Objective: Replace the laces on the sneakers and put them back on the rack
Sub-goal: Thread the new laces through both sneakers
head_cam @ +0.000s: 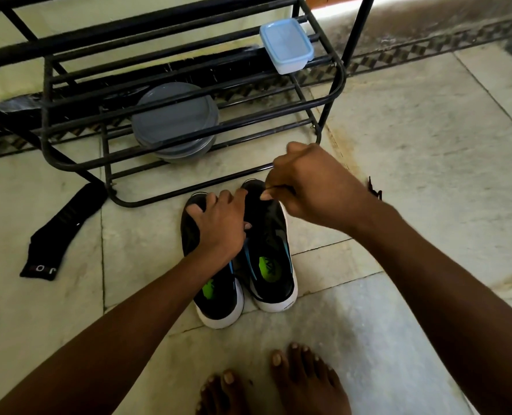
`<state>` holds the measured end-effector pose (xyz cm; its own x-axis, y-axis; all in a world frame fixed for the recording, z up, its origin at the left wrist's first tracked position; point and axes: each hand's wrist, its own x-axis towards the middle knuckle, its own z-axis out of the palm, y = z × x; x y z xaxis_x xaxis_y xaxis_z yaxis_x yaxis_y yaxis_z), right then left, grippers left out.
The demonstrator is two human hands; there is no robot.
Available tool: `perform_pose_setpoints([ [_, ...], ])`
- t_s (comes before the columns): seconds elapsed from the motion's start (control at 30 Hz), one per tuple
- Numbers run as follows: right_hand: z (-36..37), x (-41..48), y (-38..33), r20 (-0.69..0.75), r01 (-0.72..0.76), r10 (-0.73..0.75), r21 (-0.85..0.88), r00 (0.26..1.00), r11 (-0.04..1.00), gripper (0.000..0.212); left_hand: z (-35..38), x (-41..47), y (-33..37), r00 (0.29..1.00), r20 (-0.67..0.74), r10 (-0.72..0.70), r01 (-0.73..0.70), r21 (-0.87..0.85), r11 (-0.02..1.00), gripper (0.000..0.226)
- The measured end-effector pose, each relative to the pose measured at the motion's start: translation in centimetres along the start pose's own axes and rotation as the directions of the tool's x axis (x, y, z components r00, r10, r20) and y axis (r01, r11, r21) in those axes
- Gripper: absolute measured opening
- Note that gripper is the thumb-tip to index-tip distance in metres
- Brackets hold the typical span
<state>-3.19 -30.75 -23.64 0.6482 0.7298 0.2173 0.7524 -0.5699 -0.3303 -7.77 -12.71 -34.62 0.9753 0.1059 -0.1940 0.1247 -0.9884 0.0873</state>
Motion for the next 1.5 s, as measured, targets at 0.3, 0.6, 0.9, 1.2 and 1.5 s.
perform_pose_setpoints([
  [0.3, 0.7, -0.7, -0.5, -0.056, -0.238, 0.260, 0.259, 0.964, 0.936, 0.014, -4.1, 0.4, -2.4, 0.948, -0.019, 0.318, -0.108, -0.959, 0.264, 0.026],
  [0.6, 0.9, -3.3, -0.1, 0.118, -0.328, 0.329, 0.624, 0.937, 0.709, 0.015, -2.7, -0.4, -6.4, 0.883, 0.137, -0.449, 0.393, -0.739, 0.547, 0.037],
  [0.9, 0.9, -1.9, -1.9, 0.142, -0.259, 0.218, 0.471, 0.966, 0.843, 0.026, -5.1, -3.7, -2.8, 0.943, 0.034, 0.332, -0.011, -0.991, 0.133, 0.044],
  [1.2, 2.1, -3.0, -2.3, 0.112, -0.300, 0.297, 0.625, 0.948, 0.721, 0.019, -6.4, -5.6, -4.8, 0.982, -0.185, 0.042, -0.188, -0.906, 0.380, 0.013],
  [1.5, 7.4, -4.3, -7.0, 0.363, -0.227, 0.083, 0.372, 0.928, 0.900, 0.037, -4.9, -7.9, -9.5, 0.956, -0.209, -0.206, -0.159, -0.959, 0.236, 0.007],
])
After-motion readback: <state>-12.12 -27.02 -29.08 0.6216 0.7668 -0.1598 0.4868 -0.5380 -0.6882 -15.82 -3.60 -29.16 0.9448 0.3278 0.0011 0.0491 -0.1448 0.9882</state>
